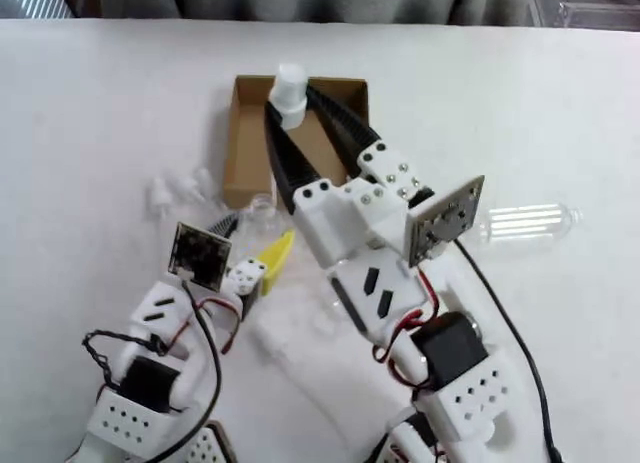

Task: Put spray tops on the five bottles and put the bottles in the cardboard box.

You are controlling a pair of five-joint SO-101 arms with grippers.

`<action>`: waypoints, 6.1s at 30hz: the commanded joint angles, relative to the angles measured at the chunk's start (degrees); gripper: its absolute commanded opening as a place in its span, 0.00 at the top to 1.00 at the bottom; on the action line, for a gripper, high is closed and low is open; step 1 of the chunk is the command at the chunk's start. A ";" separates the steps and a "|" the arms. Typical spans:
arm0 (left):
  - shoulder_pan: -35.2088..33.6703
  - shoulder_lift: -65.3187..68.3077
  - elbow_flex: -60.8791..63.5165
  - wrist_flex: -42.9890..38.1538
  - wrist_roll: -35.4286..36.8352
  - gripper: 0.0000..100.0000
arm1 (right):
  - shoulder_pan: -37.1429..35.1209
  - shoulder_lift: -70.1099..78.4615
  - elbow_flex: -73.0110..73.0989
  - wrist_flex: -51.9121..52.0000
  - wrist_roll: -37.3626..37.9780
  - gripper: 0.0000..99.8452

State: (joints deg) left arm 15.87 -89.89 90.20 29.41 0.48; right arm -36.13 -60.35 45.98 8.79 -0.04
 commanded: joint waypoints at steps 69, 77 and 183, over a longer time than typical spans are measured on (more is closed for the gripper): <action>0.48 -1.01 -0.44 0.18 -0.70 0.95 | -4.62 -0.40 21.63 -2.33 0.35 0.78; 0.48 -1.01 -0.35 0.18 -0.70 0.95 | -5.41 -0.48 7.21 18.42 0.26 0.75; 3.21 14.20 -26.02 1.49 9.14 0.98 | -7.34 2.77 50.20 -35.74 0.79 0.98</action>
State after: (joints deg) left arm 18.24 -70.90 67.87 28.97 9.36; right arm -45.54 -56.66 95.65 -25.49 -0.04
